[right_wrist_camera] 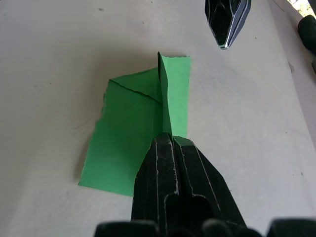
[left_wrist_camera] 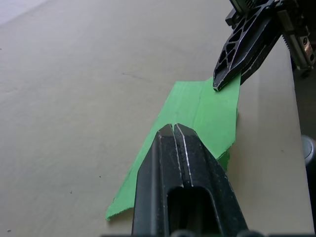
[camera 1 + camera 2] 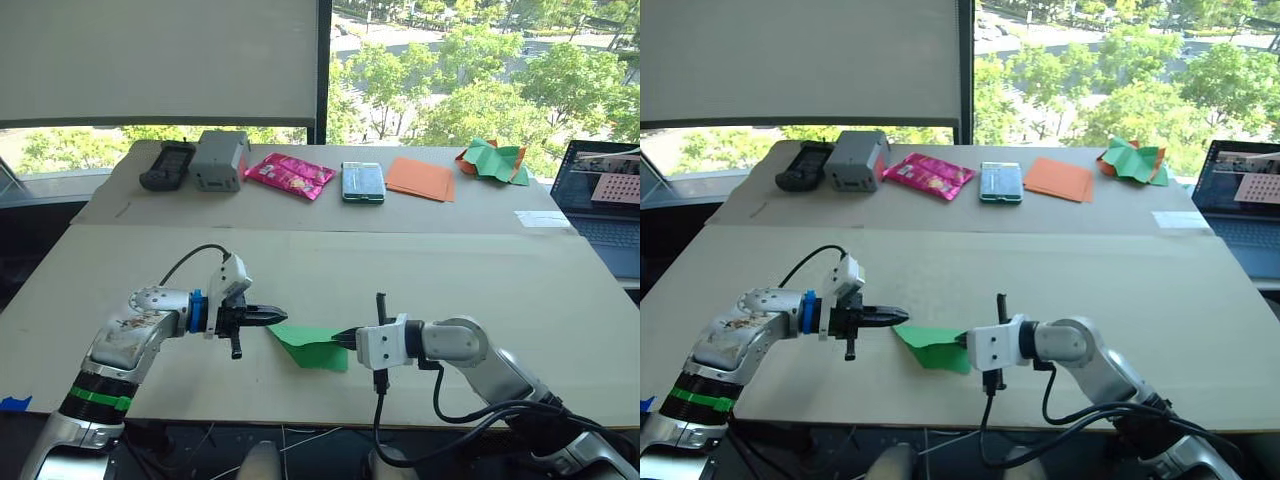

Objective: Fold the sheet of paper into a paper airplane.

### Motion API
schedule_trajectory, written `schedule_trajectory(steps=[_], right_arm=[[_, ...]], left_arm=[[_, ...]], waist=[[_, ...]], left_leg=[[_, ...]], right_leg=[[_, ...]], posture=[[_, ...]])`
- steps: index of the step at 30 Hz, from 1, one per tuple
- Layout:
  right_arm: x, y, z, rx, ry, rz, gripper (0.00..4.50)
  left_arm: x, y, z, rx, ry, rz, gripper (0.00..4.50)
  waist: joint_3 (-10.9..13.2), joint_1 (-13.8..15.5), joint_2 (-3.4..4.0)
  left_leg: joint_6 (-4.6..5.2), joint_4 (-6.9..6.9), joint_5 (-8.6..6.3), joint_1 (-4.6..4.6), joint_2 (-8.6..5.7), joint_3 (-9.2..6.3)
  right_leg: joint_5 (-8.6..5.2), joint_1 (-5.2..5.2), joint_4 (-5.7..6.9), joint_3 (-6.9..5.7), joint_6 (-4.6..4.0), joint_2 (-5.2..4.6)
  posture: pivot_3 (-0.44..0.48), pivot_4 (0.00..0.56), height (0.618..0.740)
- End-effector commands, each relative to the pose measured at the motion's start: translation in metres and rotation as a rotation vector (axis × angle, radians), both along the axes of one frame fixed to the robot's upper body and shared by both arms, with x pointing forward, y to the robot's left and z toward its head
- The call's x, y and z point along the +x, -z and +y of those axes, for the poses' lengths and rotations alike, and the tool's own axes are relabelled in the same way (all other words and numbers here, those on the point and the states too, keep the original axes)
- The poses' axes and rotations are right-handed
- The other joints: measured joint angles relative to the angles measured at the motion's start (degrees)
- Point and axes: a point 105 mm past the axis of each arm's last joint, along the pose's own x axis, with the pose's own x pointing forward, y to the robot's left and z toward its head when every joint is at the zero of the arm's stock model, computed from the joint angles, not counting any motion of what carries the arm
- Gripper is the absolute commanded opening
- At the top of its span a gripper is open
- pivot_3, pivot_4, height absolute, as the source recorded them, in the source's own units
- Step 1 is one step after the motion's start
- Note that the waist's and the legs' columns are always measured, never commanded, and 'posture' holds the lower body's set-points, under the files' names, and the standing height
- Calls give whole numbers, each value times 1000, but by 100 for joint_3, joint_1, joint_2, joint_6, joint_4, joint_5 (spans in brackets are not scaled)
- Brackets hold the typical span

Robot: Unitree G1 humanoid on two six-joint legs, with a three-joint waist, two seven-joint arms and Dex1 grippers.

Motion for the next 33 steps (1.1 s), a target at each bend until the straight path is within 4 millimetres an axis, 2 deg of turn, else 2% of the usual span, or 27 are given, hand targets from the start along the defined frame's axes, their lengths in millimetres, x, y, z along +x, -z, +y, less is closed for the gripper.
schedule_trajectory(steps=[1,7,15,22,25,33], right_arm=[[-1,-5,1,15,9,-3,0],[-1,-5,1,13,22,10,0],[-2,-6,3,30,48,79,0],[4,-8,6,43,78,129,0],[11,-3,5,26,125,157,0],[24,-3,7,111,250,337,0]], left_arm=[[6,2,-2,39,13,-59,34],[5,29,6,140,35,-68,34],[4,44,6,221,83,-112,34],[7,50,7,259,101,-144,34],[6,51,7,266,112,-154,34],[5,49,6,262,118,-169,34]], waist=[[0,13,0],[-1,48,2],[-4,56,6],[-14,55,20],[-16,50,24],[-24,52,29]], left_leg=[[1,0,1,-1,0,0],[0,0,0,0,0,0],[-2,0,-1,-1,0,1],[-5,0,-3,2,0,1],[-3,0,-2,3,1,1],[0,1,0,4,1,2]], right_leg=[[0,0,0,0,0,0],[0,-1,1,0,0,0],[0,0,1,0,0,0],[0,2,2,-1,0,0],[0,1,5,-1,0,0],[1,1,14,-1,0,0]], posture=[[0,150,706],[0,150,706],[0,150,706],[0,150,706],[0,150,706],[0,150,706]])
